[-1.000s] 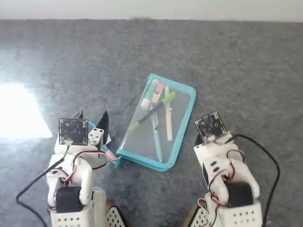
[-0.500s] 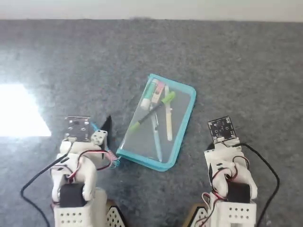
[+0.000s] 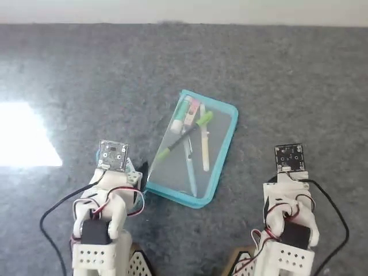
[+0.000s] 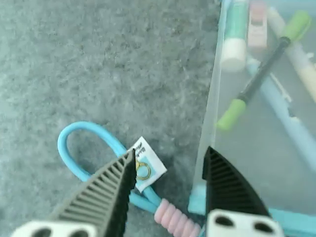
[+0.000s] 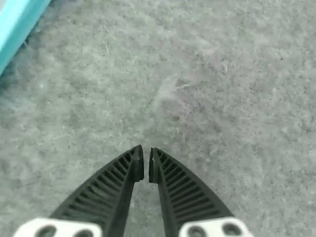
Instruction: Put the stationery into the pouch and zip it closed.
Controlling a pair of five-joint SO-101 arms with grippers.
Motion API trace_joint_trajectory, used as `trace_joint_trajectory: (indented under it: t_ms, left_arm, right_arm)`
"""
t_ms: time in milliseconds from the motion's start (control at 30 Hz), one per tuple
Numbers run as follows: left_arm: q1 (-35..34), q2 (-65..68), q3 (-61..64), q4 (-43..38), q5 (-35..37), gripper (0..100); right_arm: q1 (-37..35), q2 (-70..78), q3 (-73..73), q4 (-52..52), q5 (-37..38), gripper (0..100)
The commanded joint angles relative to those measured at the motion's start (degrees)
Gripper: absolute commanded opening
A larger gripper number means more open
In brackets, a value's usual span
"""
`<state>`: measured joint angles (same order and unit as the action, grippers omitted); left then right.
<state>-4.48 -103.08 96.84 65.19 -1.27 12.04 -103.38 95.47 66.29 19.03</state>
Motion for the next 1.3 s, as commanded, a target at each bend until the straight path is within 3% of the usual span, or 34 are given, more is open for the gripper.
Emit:
trace_joint_trajectory:
  t_ms: [0,100,1267]
  left_arm:
    - [-0.09,-0.97,-0.40,4.04,0.44,20]
    - [-0.09,-1.14,-0.40,7.21,0.44,20]
    - [-0.18,-1.05,-0.40,7.03,0.53,20]
  right_arm:
    - [0.57,-0.57,0.97,1.71,0.35,3.1]
    - [0.66,-0.57,0.97,1.80,0.35,3.1]
    - [0.66,-0.57,0.97,2.15,0.44,2.9]
